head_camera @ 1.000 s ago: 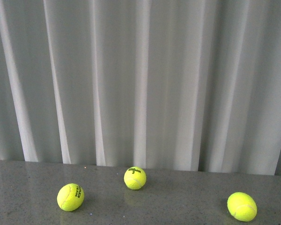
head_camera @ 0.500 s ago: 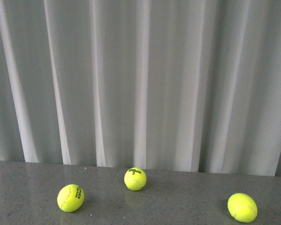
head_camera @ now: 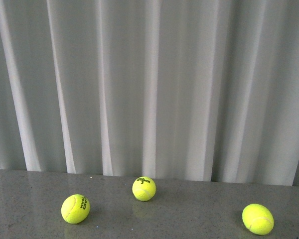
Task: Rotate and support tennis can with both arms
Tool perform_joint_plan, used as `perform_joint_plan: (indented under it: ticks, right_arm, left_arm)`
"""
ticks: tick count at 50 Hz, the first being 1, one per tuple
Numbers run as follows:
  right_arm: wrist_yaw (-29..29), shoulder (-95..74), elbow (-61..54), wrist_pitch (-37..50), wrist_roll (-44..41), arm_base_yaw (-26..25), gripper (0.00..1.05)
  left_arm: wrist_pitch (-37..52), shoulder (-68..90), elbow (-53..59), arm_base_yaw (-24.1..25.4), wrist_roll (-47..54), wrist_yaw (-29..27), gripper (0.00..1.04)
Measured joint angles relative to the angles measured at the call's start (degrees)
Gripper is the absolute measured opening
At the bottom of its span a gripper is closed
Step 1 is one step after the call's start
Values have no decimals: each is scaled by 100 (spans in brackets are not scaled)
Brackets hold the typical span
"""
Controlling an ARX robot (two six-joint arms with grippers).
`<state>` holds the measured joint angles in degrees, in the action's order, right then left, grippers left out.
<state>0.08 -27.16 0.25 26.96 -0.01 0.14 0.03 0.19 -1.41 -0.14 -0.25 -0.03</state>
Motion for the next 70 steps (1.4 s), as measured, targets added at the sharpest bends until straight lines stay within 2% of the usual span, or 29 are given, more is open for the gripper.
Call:
perform_joint_plan:
  ticks: [21,36,39,41,50,53,64,70]
  right_arm:
    - [0,1292,0,-1252,0,0,3]
    - [-2,1718,0,-1679,0,0,3]
    - [-20,2288,2,-2439,-2,0,3]
    - [-15,2514,2,-2647,0,0,3]
    - [-15,2688,2,-2686,0,0,3]
    - [-17,2688,2,-2686,-4,0,9]
    - [-15,2691,2,-2688,-2,0,51]
    - [-17,2691,2,-2688,-2,0,69]
  left_arm:
    - [0,0,0,0,0,0,98]
    - [0,0,0,0,0,0,98]
    - [0,0,0,0,0,0,98]
    - [0,0,0,0,0,-2,98]
    - [0,-4,0,0,0,0,98]
    - [0,-4,0,0,0,0,98]
    - [0,-7,0,0,0,0,98]
    - [0,-7,0,0,0,0,98]
